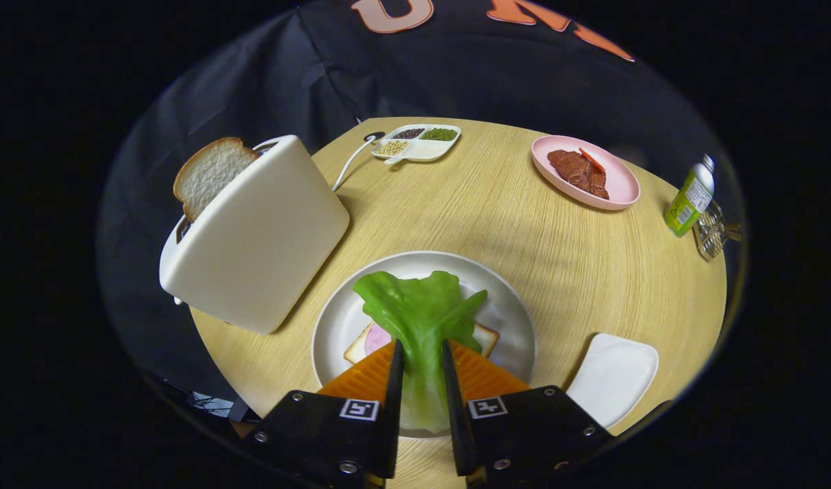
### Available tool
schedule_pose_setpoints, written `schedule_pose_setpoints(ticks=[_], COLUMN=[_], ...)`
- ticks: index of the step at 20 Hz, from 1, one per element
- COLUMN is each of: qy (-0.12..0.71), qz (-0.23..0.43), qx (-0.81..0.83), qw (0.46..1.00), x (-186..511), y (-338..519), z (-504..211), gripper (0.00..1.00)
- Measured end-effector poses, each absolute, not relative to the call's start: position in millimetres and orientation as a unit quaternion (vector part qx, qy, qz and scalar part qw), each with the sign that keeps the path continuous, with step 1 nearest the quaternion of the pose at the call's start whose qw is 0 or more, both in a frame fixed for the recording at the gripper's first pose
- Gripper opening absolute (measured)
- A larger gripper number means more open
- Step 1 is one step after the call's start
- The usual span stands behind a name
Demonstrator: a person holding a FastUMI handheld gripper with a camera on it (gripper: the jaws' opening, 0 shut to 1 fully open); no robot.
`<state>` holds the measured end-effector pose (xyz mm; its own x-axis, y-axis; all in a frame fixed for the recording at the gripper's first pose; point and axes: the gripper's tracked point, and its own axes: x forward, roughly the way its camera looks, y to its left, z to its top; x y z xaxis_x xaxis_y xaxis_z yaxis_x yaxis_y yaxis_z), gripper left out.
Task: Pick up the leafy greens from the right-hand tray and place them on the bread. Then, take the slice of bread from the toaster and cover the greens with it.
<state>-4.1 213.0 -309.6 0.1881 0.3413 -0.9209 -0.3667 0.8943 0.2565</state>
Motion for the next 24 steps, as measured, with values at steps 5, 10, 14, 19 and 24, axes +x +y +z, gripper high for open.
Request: schedule_pose_setpoints(ticks=[5, 10, 14, 19, 24], qy=[0.578, 0.563, 0.54, 0.525, 0.526], qz=[0.223, 0.216, 0.231, 0.25, 0.264], qx=[-0.032, -0.005, 0.013, 0.018, 0.026], qw=[0.784, 0.798, 0.809, 0.813, 0.808], x=[2, 16, 32, 54, 69], y=[218, 236, 275, 335, 397], z=[-303, -264, -212, -159, -132], gripper=[0.56, 0.65, 0.84, 0.87, 0.89])
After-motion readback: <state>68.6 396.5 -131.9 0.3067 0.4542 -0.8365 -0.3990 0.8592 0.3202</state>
